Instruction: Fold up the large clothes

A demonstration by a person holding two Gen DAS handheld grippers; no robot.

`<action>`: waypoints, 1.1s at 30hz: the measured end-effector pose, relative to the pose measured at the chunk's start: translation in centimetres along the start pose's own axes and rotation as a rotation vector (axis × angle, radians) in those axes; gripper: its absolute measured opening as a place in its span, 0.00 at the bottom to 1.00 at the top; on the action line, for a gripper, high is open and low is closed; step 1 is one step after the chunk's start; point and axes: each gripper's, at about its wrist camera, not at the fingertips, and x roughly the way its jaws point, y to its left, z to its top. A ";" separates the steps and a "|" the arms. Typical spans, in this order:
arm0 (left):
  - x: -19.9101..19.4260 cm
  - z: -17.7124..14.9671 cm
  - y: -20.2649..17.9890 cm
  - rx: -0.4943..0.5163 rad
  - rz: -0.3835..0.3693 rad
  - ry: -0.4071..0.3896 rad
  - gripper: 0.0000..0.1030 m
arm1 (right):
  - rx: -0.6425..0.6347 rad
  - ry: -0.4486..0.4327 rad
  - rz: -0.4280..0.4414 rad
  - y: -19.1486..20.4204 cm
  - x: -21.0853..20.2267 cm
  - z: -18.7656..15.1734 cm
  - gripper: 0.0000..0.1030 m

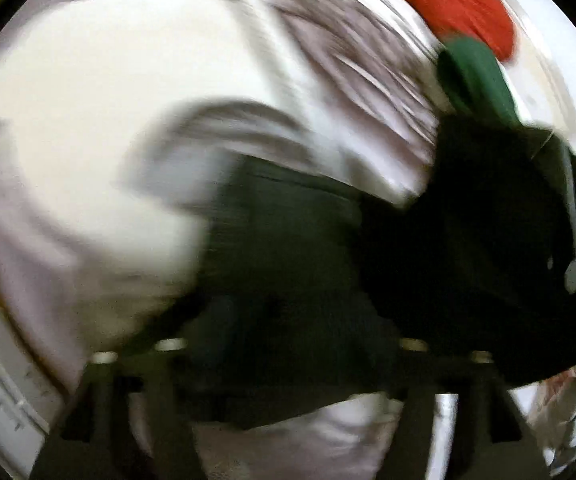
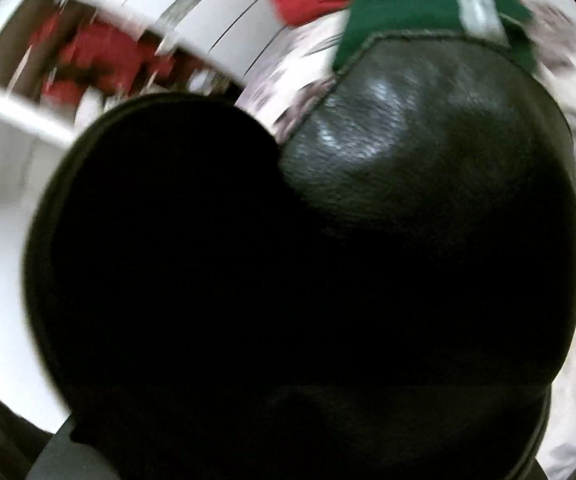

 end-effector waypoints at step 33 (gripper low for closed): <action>-3.9 -3.6 10.0 -0.170 0.291 -0.145 0.75 | 0.127 0.657 0.229 -3.1 20.2 1.5 0.84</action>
